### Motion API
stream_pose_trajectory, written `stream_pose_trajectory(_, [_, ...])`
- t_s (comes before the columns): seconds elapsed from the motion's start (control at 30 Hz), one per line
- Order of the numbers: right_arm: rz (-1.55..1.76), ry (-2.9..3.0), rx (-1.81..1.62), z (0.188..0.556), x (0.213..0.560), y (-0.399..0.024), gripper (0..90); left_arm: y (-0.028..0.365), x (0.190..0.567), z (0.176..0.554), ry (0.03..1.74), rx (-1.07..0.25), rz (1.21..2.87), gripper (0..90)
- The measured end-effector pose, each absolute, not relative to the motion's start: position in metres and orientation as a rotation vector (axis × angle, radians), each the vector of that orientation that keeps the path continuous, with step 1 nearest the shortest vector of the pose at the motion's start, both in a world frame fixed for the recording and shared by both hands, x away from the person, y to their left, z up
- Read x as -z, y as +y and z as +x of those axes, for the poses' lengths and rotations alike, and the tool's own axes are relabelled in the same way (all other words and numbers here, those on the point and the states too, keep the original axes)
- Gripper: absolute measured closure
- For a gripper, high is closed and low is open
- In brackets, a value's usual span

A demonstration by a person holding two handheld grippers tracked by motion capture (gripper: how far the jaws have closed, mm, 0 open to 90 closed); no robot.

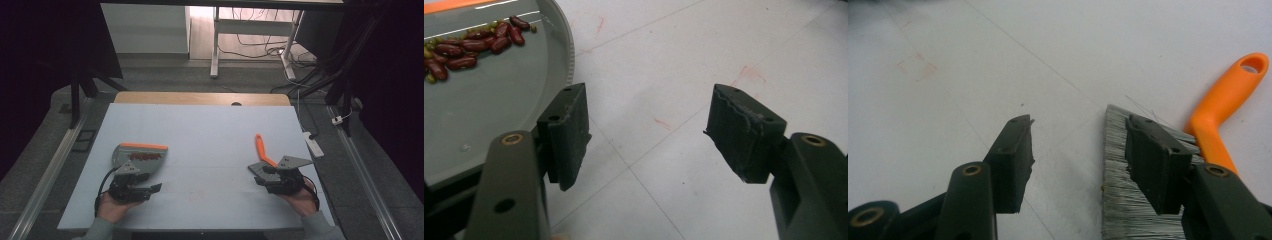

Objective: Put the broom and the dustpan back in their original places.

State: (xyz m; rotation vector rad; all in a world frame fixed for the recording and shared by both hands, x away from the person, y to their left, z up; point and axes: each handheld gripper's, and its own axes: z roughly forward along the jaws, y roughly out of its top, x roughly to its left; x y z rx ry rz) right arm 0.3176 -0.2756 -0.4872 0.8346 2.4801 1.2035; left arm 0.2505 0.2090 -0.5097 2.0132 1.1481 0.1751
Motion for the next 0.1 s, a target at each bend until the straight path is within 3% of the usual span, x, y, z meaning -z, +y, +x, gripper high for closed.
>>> stream_pose_trajectory(0.1, [0.833, 2.480, -1.205, 0.3176, 0.4862, -0.2757, 45.4, 0.2091, 0.5094, 0.2504, 1.148, -0.178, 2.014, 34.1])
